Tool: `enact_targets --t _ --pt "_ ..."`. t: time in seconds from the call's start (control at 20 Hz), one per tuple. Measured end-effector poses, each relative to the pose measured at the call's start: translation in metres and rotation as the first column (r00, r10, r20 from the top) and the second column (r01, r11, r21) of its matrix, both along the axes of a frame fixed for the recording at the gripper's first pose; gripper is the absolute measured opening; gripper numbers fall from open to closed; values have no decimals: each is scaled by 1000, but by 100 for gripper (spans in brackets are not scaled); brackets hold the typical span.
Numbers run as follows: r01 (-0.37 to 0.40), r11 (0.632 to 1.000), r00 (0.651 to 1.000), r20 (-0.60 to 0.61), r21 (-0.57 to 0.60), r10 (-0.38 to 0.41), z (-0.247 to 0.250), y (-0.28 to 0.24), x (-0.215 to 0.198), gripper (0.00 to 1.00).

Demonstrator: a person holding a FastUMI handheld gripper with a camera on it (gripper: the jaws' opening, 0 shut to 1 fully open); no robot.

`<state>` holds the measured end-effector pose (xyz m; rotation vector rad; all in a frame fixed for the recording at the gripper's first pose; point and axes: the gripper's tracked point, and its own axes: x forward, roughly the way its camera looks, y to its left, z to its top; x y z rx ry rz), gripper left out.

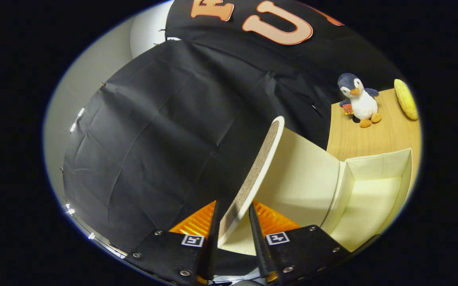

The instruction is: Open the storage box then place both shoes into the box .Put the left shoe in first, then the right shoe, with the right side of both shoes facing outward in a uniform manner.

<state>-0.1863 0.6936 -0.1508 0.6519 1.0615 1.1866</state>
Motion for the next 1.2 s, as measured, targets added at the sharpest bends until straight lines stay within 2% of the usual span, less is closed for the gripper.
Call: enact_targets --t 0.05,0.1,0.2,0.3,0.4,0.55,0.8,1.0,1.2 --pt "-12 1000 1000 8 -16 12 -3 2 -3 48" --pt "-16 999 999 28 -42 17 -8 2 -5 62" --pt "10 996 993 117 -93 1 -16 -7 2 81" --pt "34 991 983 182 -131 -10 -23 -26 14 88" --pt "57 989 981 194 -139 -29 -31 -55 20 91" --pt "129 978 968 236 -161 -89 -32 -97 45 95" --pt "262 934 926 337 -243 -172 -53 -190 75 96" --pt "359 867 894 395 -346 -213 -84 -270 86 97" --pt "435 768 878 411 -470 -246 -125 -345 86 97"
